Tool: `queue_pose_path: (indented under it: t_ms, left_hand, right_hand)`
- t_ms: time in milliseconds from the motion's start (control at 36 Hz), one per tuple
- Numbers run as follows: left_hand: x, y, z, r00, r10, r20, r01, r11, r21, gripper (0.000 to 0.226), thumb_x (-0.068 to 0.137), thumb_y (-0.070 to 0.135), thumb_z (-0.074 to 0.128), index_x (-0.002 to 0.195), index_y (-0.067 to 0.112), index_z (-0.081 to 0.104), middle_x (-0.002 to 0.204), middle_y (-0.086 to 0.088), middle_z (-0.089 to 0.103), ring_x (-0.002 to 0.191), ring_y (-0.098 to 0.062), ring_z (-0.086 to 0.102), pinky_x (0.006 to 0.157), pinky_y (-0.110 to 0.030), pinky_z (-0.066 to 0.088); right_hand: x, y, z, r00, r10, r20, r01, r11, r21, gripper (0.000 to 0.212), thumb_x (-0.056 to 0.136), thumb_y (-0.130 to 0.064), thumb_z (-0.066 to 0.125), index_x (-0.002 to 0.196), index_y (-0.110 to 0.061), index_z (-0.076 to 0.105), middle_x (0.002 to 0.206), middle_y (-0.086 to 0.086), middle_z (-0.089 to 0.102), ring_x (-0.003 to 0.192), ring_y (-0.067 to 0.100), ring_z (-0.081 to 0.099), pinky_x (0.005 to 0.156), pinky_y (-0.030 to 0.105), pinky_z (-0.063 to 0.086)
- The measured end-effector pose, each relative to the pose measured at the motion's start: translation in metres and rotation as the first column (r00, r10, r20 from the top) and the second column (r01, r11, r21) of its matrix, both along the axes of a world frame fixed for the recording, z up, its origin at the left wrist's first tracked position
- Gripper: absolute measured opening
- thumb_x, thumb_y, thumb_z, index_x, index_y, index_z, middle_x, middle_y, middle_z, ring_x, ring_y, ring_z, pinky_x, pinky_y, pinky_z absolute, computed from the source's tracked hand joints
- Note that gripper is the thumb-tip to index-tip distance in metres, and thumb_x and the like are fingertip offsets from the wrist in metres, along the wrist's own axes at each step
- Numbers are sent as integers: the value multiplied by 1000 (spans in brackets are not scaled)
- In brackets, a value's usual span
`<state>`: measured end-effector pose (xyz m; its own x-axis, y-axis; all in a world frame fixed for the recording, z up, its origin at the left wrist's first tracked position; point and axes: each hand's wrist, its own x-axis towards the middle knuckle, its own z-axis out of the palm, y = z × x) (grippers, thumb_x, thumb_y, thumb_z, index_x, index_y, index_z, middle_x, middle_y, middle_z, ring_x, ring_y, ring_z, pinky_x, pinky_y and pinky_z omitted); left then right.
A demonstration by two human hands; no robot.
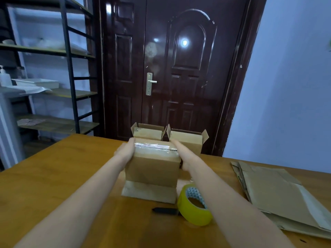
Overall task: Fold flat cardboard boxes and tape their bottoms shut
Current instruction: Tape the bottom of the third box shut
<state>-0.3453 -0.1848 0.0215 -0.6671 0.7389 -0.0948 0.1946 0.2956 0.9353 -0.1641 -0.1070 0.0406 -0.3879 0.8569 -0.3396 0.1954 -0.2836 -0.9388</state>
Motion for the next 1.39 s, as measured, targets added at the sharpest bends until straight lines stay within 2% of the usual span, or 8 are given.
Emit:
queue_pose_path:
  t_ms: [167,278,472,556,694,917,1083,1389]
  left_hand:
    - [7,-21,31,995,28,-101,-4,974,228,38,99,41,31,100,12,56,99,-5,58,91,-22,53,74,-35,41]
    - [3,-32,35,994,-45,-96,81,904,420,28,101,32,38,108,12,56,102,-3,58,90,-17,54,67,-24,41]
    - [-9,-42,39,985,-72,-157,150,804,576,33,100,16,46,132,21,52,136,0,44,120,-18,45,95,-33,43]
    - [-10,-38,42,976,1,-217,128,805,579,40,96,4,49,128,27,54,134,4,40,120,-15,39,103,-36,35]
    - [-10,-39,36,979,-11,-203,128,808,575,47,87,-15,50,115,22,58,111,-7,56,95,-14,51,77,-18,43]
    - [-23,-40,-5,972,-188,-139,225,915,336,28,84,1,57,110,12,54,105,-4,59,99,-23,56,79,-28,42]
    - [-29,-39,-38,962,-273,-25,271,935,227,56,90,16,61,134,31,30,120,-2,46,94,-11,51,72,-21,40]
    - [-61,-30,-62,985,-159,68,141,966,216,68,87,10,63,141,21,24,127,-7,45,109,-25,46,90,-34,39]
  right_hand:
    - [5,-14,34,998,-30,-56,36,993,114,64,85,-69,43,120,-17,58,118,3,62,111,23,57,103,39,42]
    - [8,-14,52,994,-64,-92,81,975,204,55,93,-61,35,125,-21,55,117,1,62,107,21,57,98,36,44]
    - [10,-19,61,970,-67,-234,163,893,419,48,95,-44,47,133,-16,52,133,-2,56,124,20,49,107,41,37]
    - [11,-20,60,947,-107,-304,243,856,456,46,94,-24,56,138,-13,46,131,-2,57,119,17,53,107,38,40]
    - [11,-19,53,952,-83,-294,223,848,481,45,89,2,56,131,-15,50,115,-1,62,104,15,59,92,33,50]
    - [4,-1,16,989,-83,-125,129,898,422,31,84,10,59,99,-13,44,98,1,54,85,10,53,62,20,43]
    - [-6,9,-8,985,61,160,-112,937,330,38,83,-11,70,112,-9,45,121,11,54,112,25,53,97,40,46]
    - [-40,12,-20,891,320,323,-385,908,163,44,88,-16,65,128,-9,47,125,7,57,112,24,56,101,41,46]
